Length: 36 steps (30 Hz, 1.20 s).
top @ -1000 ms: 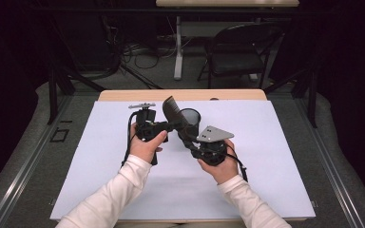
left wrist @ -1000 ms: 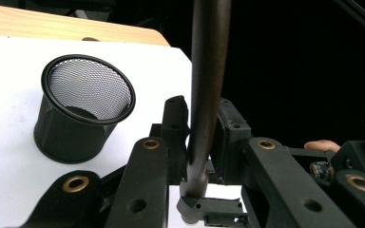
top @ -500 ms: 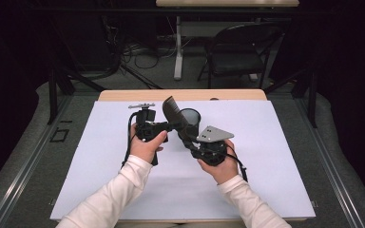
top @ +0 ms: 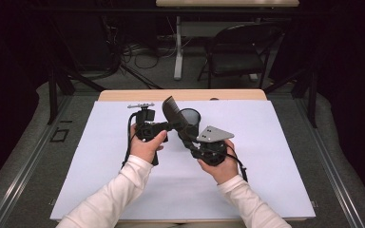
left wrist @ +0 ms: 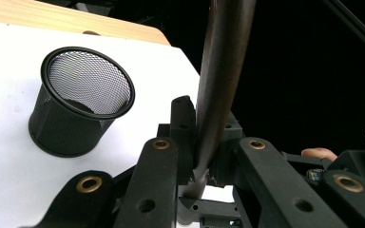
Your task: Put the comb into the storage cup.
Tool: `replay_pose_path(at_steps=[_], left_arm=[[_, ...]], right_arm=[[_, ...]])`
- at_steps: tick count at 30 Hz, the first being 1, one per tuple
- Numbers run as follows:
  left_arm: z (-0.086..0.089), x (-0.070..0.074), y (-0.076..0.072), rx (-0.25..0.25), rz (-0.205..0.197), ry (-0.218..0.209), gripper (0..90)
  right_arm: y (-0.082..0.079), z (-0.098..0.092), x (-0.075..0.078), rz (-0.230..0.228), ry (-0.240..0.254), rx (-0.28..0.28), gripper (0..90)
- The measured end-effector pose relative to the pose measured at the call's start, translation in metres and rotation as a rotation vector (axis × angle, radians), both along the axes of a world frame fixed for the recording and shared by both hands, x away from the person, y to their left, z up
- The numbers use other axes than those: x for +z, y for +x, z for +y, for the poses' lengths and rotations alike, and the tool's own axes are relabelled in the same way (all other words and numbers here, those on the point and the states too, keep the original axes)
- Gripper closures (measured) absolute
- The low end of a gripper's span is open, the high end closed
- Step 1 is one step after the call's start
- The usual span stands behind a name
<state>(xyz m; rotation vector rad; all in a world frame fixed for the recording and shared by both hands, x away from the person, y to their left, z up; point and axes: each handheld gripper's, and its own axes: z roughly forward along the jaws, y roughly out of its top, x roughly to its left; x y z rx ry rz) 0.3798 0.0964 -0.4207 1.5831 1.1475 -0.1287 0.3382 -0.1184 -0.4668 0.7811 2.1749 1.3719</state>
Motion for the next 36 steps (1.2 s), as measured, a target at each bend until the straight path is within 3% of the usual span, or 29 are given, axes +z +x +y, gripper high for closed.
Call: replay_pose_path(at_steps=[12,36], left_arm=[[0.0,-0.0008,0.0011,0.006,0.021,-0.002,83.4],[0.0002,0.0006,-0.0001,0.002,0.004,0.003,83.9]], right_arm=[[0.0003,0.0001,-0.0008,0.003,-0.001,-0.002,72.9],[-0.0001,0.0002,-0.001,0.001,0.008,0.0,72.8]])
